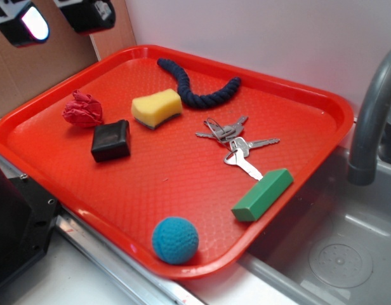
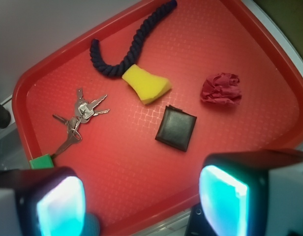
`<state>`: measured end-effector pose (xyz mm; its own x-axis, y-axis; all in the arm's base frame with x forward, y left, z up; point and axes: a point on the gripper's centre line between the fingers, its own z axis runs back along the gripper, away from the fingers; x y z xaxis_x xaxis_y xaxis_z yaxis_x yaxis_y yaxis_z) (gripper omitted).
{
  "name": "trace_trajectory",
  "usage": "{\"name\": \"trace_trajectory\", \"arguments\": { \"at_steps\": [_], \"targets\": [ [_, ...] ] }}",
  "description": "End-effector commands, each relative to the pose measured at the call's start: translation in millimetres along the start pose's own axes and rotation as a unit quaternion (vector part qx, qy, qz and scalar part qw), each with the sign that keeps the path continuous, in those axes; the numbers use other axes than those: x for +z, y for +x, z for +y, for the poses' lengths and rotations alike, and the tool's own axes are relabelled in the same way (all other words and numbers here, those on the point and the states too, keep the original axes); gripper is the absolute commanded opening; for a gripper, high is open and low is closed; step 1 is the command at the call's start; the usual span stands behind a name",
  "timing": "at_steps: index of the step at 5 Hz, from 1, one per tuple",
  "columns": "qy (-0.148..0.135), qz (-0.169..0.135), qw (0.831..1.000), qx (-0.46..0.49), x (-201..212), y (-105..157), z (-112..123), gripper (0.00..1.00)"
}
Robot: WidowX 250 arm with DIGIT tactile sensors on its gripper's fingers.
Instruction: Grab the silver keys.
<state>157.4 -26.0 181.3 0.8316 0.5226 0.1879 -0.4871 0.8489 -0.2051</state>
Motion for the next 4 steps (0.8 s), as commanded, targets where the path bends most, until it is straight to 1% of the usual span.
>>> {"name": "trace_trajectory", "arguments": {
  "at_steps": [1, 2, 3, 4],
  "targets": [
    [0.000, -0.003, 0.998, 0.070, -70.6, 14.1, -60.7, 1.00],
    [0.004, 0.029, 0.998, 0.062, -107.2, 20.4, -72.3, 1.00],
    [0.021, 0.062, 0.996, 0.055, -132.9, 25.2, -76.6, 1.00],
    [0.035, 0.103, 0.993, 0.051, -158.6, 29.4, -82.1, 1.00]
  ]
}}
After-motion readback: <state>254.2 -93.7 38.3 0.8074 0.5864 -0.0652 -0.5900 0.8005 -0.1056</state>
